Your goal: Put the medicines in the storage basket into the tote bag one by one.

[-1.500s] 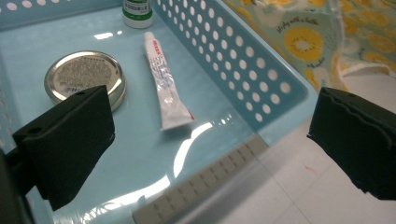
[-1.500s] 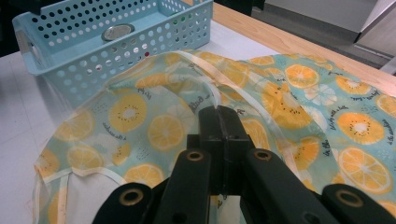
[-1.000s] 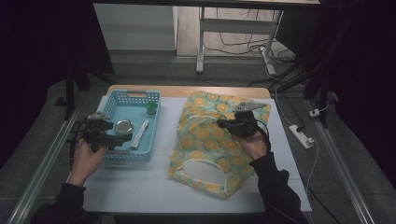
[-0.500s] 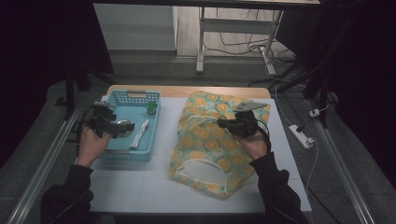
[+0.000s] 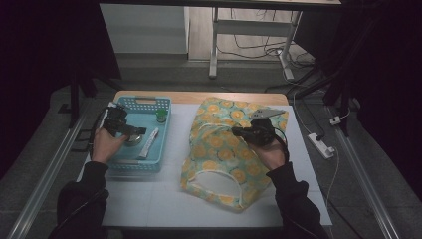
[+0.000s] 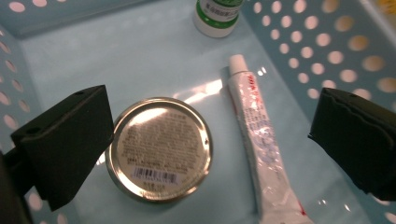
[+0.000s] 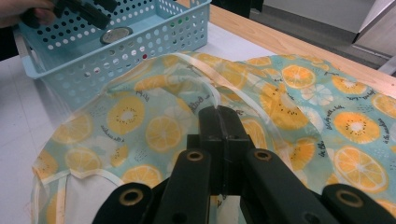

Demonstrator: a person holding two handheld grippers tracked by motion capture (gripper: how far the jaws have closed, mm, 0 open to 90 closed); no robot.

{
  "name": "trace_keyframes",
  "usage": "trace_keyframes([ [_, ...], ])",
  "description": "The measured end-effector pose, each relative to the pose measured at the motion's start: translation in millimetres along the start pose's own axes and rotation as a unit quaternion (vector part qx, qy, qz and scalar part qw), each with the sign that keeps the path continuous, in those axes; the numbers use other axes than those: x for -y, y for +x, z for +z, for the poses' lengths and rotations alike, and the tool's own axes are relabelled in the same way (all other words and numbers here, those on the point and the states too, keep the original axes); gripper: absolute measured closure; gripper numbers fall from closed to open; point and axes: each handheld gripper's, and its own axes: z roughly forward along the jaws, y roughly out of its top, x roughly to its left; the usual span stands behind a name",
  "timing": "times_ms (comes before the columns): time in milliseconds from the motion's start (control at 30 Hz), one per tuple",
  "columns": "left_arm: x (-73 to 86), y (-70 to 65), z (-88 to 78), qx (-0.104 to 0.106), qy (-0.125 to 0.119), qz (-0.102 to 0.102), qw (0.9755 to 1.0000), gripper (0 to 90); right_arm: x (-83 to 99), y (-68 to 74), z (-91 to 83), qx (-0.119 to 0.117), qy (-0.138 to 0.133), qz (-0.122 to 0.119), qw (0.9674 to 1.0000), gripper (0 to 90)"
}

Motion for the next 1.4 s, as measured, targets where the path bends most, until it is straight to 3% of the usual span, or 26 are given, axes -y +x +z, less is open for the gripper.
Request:
trace_keyframes([
  [300,-4.2,9.8,21.2,0.001,0.038,-0.014,0.9992,0.0,-0.7,0.4,-1.6,-0.002,-0.002,-0.001,1.0000,90.0],
  [400,-5.8,9.1,26.6,-0.015,0.057,-0.009,0.9982,0.0,-0.9,0.0,-2.1,-0.001,-0.003,-0.002,1.0000,90.0],
  [533,-7.4,7.2,33.7,-0.036,0.089,-0.011,0.9953,0.0,-0.4,-0.6,-2.2,-0.002,-0.003,-0.001,1.0000,90.0],
  [767,-8.1,6.8,36.8,-0.043,0.126,-0.034,0.9904,2.6,0.3,-1.7,-3.3,0.000,-0.003,-0.002,1.0000,90.0],
  [867,-8.0,5.6,35.2,-0.060,0.139,-0.041,0.9876,7.3,0.0,-1.0,-3.3,-0.001,-0.003,-0.002,1.0000,90.0],
  [1000,-5.2,5.8,35.4,-0.061,0.158,-0.051,0.9842,18.8,0.0,-0.6,-2.6,-0.001,-0.003,-0.003,1.0000,90.0],
  [1267,-4.4,6.9,34.0,-0.057,0.154,-0.062,0.9845,19.7,0.5,-2.3,-3.9,0.000,-0.004,-0.001,1.0000,90.0],
  [1400,-5.4,8.1,25.5,-0.050,0.132,-0.064,0.9879,20.0,0.5,-2.1,-3.5,0.000,-0.004,-0.002,1.0000,90.0],
])
